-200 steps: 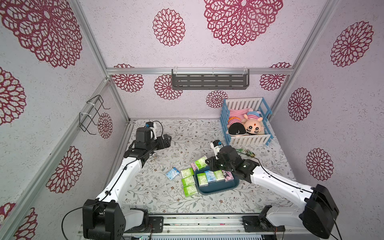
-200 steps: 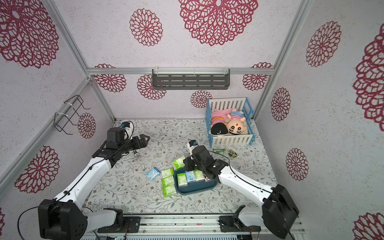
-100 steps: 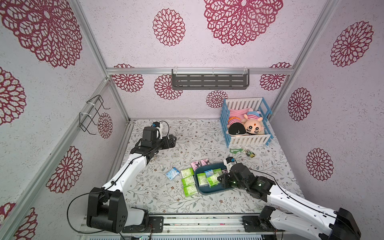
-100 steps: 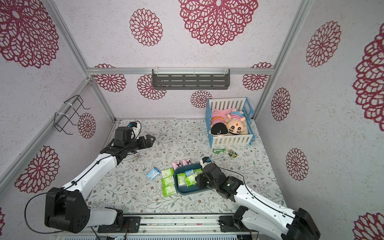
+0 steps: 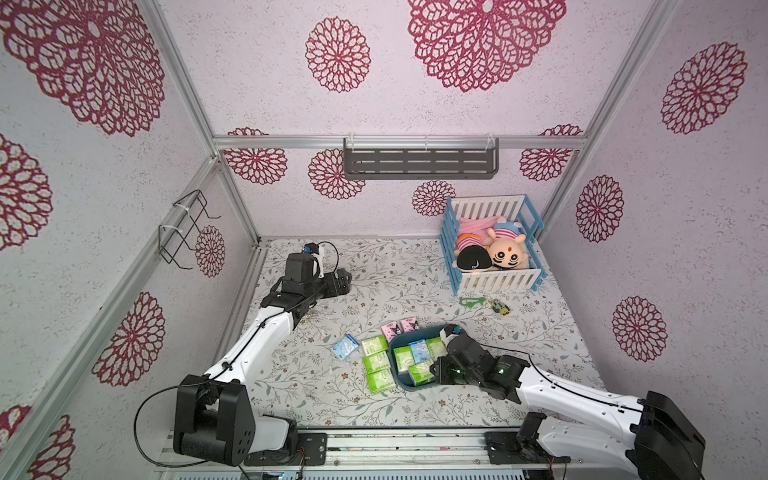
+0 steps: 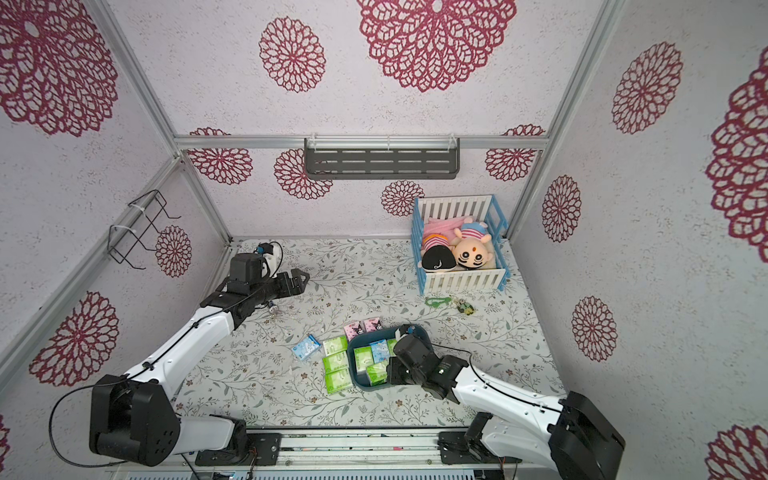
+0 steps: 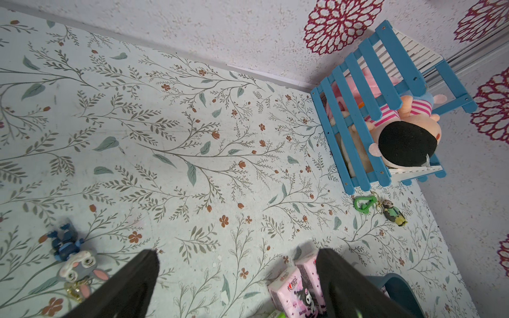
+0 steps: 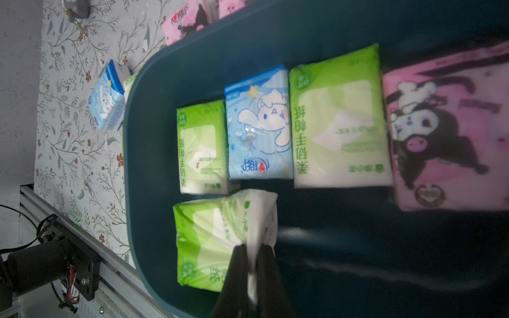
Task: Put the pocket tissues into the storage box
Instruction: Place the pocket tissues in the storage box.
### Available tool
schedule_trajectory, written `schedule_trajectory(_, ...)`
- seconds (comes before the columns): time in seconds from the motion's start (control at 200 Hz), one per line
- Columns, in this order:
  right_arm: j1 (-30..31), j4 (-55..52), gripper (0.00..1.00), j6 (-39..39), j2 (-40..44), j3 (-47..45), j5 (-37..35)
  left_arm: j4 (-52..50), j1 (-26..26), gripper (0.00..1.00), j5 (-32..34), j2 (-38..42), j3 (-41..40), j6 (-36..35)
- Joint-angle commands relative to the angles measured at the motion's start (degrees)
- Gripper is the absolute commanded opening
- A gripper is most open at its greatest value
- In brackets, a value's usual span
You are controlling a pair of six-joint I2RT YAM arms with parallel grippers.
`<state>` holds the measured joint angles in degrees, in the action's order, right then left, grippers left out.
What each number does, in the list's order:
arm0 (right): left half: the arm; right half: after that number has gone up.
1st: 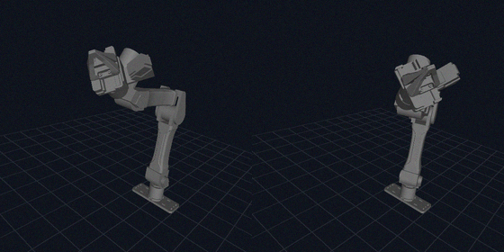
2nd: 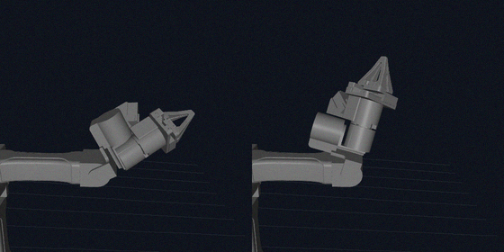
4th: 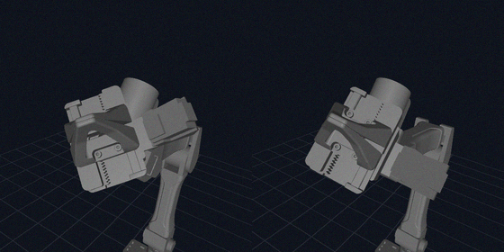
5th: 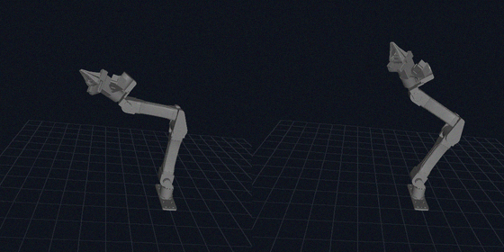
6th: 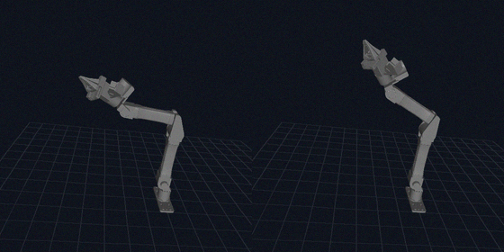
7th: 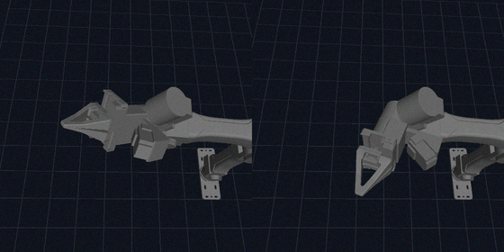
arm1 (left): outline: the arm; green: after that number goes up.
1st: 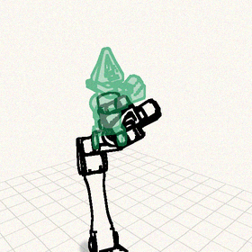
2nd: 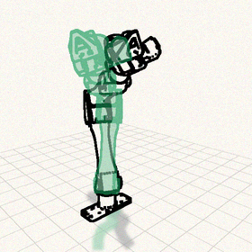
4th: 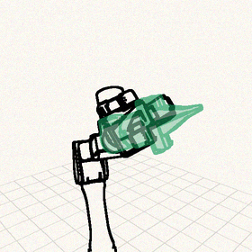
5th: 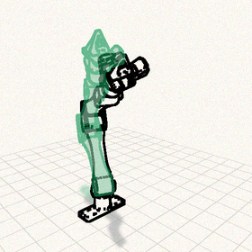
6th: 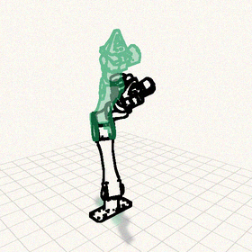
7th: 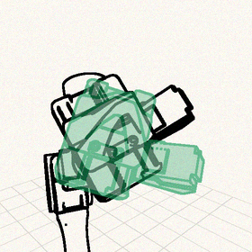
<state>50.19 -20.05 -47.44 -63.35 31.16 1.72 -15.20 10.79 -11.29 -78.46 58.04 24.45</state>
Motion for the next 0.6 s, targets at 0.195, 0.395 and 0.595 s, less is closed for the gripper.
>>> schedule_trajectory(0.195, 1.64, 2.10, 0.09, -4.21, -3.69, 0.92, -0.57, 0.96, 0.28, 0.97, 1.09, -0.03, 0.27, -1.51)
schedule_trajectory(0.395, 2.35, 5.20, 0.38, -5.87, -6.10, 1.57, -0.81, 0.68, 0.27, 0.97, 1.57, -0.03, 0.05, -1.99)
schedule_trajectory(0.595, 2.54, 3.60, 0.43, -5.00, -6.64, 4.04, -1.10, 0.14, 0.19, 0.97, 2.39, 0.32, -0.01, -3.04)
